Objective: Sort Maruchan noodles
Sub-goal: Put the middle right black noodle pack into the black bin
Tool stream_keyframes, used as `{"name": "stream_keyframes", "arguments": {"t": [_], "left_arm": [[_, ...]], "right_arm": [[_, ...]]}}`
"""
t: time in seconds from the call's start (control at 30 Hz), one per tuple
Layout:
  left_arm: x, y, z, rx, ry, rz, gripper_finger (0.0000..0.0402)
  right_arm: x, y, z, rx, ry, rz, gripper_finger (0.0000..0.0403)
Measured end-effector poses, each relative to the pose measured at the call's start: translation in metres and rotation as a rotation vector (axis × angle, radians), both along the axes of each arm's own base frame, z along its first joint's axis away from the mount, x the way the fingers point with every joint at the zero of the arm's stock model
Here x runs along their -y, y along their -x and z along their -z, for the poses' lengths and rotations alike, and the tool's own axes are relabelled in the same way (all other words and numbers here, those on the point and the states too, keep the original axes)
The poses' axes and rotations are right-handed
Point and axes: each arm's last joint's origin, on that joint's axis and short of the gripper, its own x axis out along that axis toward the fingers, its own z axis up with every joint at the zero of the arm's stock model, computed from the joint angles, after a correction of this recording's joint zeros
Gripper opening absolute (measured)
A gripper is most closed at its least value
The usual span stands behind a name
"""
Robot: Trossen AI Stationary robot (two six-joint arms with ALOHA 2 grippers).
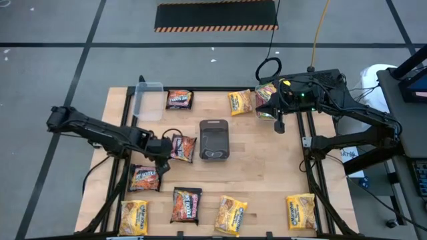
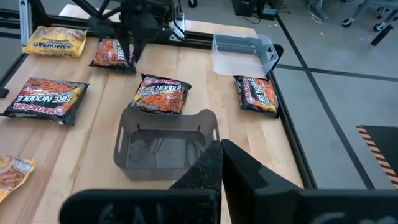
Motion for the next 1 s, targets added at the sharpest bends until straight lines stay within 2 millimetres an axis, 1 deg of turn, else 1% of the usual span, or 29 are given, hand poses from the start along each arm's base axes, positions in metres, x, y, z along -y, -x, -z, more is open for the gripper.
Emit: {"name": "stream_keyframes", "arguments": {"t": [0.1,0.17,0.43,0.63,1.0], "left_arm": [[0.000,-0.004,0.005,-0.002,-0.105,0.123,0.0099],[0.000,-0.007,0.010,-0.017,-0.149,0.161,0.0099],[0.002,-0.017,0.026,-0.070,-0.204,0.264,0.0099],[0.001,-0.021,0.037,-0.127,-0.271,0.301,0.0099],[0.004,-0.034,0.053,-0.128,-0.280,0.306,0.0099]], "right_arm": [[0.000,0.000,0.000,0.000,0.000,0.000,0.0000],[0.000,0.000,0.000,0.000,0.000,0.000,0.0000],[0.000,0.000,0.000,0.001,0.000,0.000,0.0000],[0.000,0.000,0.000,0.001,0.001,0.000,0.0000],[0.000,0.000,0.000,0.001,0.003,-0.002,0.0000]]}}
